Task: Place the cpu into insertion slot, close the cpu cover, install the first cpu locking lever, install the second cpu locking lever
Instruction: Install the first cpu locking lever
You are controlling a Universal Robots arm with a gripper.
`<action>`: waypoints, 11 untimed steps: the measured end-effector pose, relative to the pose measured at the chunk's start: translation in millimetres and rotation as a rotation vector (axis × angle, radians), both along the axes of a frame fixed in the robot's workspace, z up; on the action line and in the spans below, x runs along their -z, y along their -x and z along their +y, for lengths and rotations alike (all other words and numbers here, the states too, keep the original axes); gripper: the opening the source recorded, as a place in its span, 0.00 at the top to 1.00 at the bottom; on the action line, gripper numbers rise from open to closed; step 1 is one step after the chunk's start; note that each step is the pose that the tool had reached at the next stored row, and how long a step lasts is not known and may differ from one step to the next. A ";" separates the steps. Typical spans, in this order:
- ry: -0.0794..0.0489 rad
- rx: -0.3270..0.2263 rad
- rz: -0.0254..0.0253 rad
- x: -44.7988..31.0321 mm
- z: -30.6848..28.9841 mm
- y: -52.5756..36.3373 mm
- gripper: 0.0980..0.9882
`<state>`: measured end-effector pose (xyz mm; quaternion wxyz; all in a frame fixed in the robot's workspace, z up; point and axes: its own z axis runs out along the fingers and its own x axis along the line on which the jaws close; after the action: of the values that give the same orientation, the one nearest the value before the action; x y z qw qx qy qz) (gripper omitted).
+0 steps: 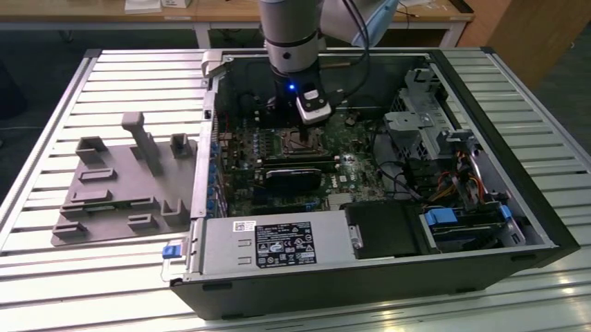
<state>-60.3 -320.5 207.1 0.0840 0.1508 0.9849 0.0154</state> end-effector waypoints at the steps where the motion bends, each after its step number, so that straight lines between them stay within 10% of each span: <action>1: 0.000 -0.006 0.0001 0.1 -0.2 0.7 1.00; 11: 0.000 -0.016 -0.0001 -6.0 -0.9 3.5 1.00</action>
<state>-63.9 -321.4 213.1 0.0839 0.1427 0.9861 0.0160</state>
